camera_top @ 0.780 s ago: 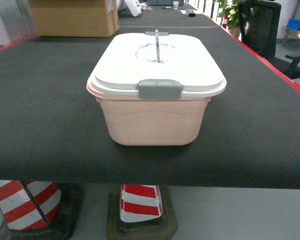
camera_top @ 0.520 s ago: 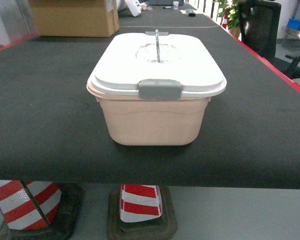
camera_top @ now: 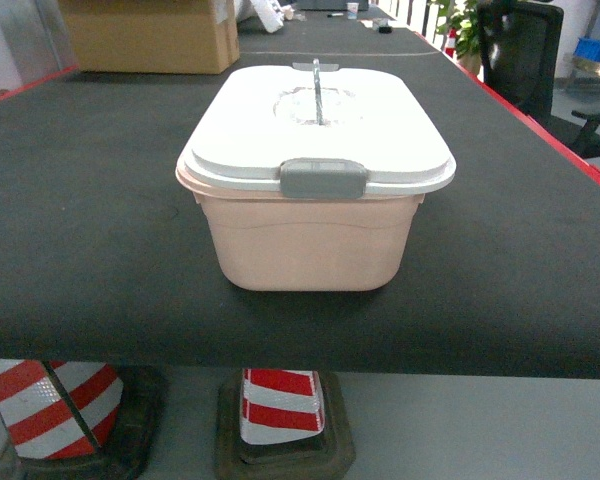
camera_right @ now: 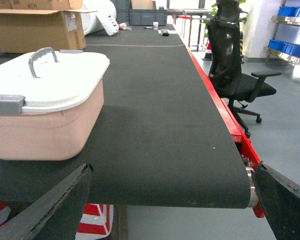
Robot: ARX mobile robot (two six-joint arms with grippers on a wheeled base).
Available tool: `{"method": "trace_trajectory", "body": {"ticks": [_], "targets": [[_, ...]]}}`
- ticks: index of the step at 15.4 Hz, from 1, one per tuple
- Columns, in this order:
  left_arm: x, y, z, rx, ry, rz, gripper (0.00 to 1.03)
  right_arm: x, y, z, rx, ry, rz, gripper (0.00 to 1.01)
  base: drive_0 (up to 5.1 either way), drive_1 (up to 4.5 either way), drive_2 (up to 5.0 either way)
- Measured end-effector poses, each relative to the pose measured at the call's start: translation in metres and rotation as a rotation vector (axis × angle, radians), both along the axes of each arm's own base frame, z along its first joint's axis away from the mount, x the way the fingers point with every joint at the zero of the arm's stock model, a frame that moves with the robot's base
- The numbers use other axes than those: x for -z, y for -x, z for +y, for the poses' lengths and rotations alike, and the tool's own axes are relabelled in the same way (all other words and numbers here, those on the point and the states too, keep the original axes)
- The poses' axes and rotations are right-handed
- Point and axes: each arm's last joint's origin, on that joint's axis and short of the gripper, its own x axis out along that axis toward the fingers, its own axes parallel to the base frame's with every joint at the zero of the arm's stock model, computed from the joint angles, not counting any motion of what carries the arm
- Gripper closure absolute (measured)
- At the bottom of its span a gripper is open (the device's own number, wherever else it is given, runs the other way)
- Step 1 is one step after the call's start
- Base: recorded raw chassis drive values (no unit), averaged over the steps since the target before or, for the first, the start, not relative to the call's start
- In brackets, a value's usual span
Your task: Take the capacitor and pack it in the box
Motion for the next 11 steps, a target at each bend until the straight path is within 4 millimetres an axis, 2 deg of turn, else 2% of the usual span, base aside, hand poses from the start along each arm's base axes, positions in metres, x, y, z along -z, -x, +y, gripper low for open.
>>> {"method": "trace_trajectory", "body": {"ticks": [11], "targets": [[0.004,0.019,-0.001,0.007,-0.001,-0.018,1.01,0.000,0.000,0.000,0.000,0.000,0.000,0.03,0.0,0.00,0.0]]}}
